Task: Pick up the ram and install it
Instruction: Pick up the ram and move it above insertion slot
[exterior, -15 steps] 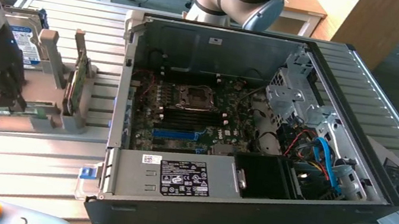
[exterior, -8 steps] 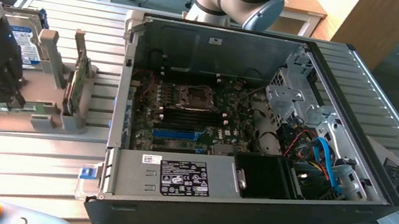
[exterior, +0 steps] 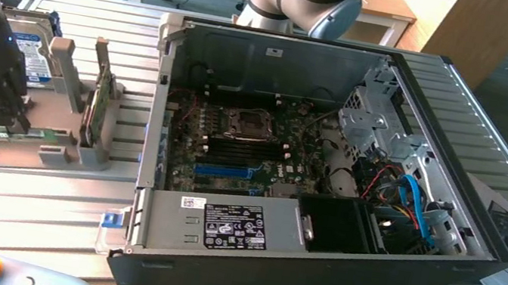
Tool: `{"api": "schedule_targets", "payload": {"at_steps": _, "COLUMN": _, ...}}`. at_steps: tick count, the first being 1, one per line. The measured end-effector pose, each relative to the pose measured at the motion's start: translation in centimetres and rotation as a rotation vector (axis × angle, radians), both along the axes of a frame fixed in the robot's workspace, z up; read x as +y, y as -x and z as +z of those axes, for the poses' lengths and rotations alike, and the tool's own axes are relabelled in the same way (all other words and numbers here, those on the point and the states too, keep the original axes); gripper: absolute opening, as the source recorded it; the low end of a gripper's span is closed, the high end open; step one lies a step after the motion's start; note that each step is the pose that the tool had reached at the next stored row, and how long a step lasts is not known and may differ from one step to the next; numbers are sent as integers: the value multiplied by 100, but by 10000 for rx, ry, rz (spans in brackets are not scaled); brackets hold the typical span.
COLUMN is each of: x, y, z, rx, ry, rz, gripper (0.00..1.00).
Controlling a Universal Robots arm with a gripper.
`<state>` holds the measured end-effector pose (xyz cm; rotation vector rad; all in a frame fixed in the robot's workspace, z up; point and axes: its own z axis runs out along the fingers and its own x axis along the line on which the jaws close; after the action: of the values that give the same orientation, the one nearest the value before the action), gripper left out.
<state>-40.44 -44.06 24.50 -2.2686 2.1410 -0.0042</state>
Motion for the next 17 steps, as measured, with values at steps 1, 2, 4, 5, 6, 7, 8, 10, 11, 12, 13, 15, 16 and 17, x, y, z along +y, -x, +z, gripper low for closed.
{"api": "schedule_targets", "payload": {"at_steps": 1, "x": 0, "y": 0, "z": 8, "rx": 0, "ry": 0, "rz": -11, "gripper": 12}}
{"api": "schedule_targets", "payload": {"at_steps": 2, "x": 0, "y": 0, "z": 16, "rx": 0, "ry": -1, "rz": -23, "gripper": 12}}
{"api": "schedule_targets", "payload": {"at_steps": 4, "x": 0, "y": 0, "z": 39, "rx": 2, "ry": 0, "rz": -40, "gripper": 12}}
{"api": "schedule_targets", "payload": {"at_steps": 5, "x": 0, "y": 0, "z": 56, "rx": 3, "ry": 1, "rz": -47, "gripper": 12}}
{"api": "schedule_targets", "payload": {"at_steps": 6, "x": 0, "y": 0, "z": 69, "rx": 3, "ry": 0, "rz": -51, "gripper": 12}}
{"api": "schedule_targets", "payload": {"at_steps": 7, "x": 0, "y": 0, "z": 86, "rx": 5, "ry": 0, "rz": -58, "gripper": 12}}
{"api": "schedule_targets", "payload": {"at_steps": 8, "x": 0, "y": 0, "z": 101, "rx": 6, "ry": 0, "rz": -65, "gripper": 12}}
{"api": "schedule_targets", "payload": {"at_steps": 10, "x": 0, "y": 0, "z": 134, "rx": 8, "ry": 0, "rz": -81, "gripper": 12}}
{"api": "schedule_targets", "payload": {"at_steps": 11, "x": 0, "y": 0, "z": 151, "rx": 10, "ry": 0, "rz": -87, "gripper": 12}}
{"api": "schedule_targets", "payload": {"at_steps": 12, "x": 0, "y": 0, "z": 168, "rx": 12, "ry": 0, "rz": -95, "gripper": 12}}
{"api": "schedule_targets", "payload": {"at_steps": 13, "x": 0, "y": 0, "z": 185, "rx": 14, "ry": 0, "rz": -102, "gripper": 12}}
{"api": "schedule_targets", "payload": {"at_steps": 15, "x": 0, "y": 0, "z": 221, "rx": 20, "ry": 0, "rz": -114, "gripper": 12}}
{"api": "schedule_targets", "payload": {"at_steps": 16, "x": 0, "y": 0, "z": 240, "rx": 24, "ry": 0, "rz": -119, "gripper": 12}}
{"api": "schedule_targets", "payload": {"at_steps": 17, "x": 0, "y": 0, "z": 259, "rx": 29, "ry": 1, "rz": -123, "gripper": 12}}
